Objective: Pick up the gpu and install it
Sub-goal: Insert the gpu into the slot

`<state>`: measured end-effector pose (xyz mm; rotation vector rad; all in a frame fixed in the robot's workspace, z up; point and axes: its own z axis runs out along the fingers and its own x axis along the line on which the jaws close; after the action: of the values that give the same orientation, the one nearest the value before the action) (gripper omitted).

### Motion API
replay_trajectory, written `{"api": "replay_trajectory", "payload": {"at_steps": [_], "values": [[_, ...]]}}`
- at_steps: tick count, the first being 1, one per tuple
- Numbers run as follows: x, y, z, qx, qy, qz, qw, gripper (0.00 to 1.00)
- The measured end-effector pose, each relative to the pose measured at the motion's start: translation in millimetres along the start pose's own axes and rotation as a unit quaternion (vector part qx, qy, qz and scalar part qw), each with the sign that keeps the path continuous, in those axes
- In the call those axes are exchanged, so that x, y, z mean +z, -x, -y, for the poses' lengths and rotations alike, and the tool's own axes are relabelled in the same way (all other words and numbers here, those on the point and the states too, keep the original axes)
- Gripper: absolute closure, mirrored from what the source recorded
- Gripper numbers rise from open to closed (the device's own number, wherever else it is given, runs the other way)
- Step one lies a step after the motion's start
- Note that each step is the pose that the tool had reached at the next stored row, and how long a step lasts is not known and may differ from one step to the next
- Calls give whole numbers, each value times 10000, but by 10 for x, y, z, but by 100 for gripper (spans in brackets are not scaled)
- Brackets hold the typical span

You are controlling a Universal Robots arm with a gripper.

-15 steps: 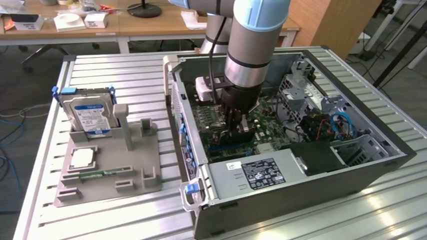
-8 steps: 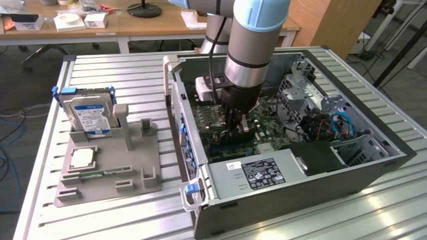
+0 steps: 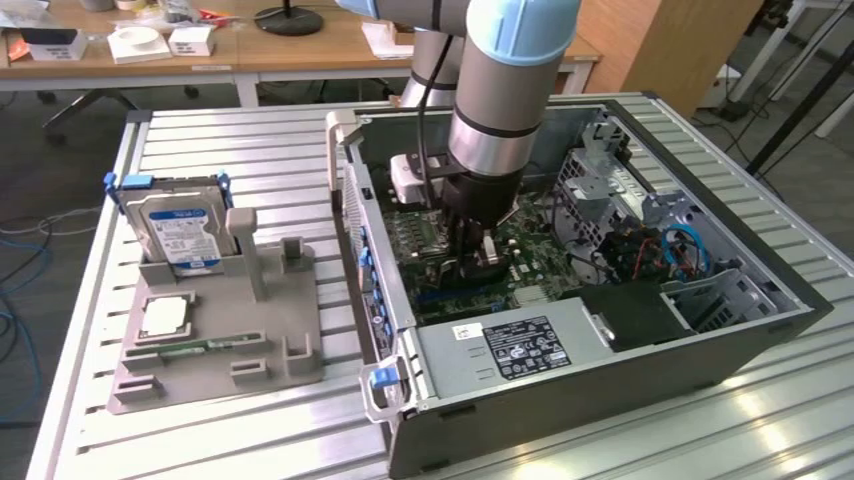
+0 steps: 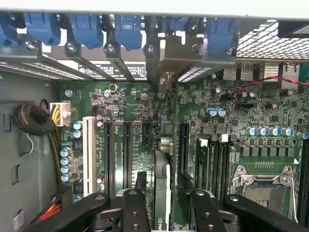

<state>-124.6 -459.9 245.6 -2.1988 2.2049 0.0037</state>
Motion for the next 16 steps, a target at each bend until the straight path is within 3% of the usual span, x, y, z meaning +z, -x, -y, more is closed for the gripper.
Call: {"api": "replay_trajectory", "payload": {"at_steps": [1, 11, 16], "values": [[0, 0, 1, -1, 0, 0, 10000, 60], [-1, -26, 0, 1, 0, 13, 10000, 60], [-1, -46, 0, 0, 0, 59, 10000, 60]]}}
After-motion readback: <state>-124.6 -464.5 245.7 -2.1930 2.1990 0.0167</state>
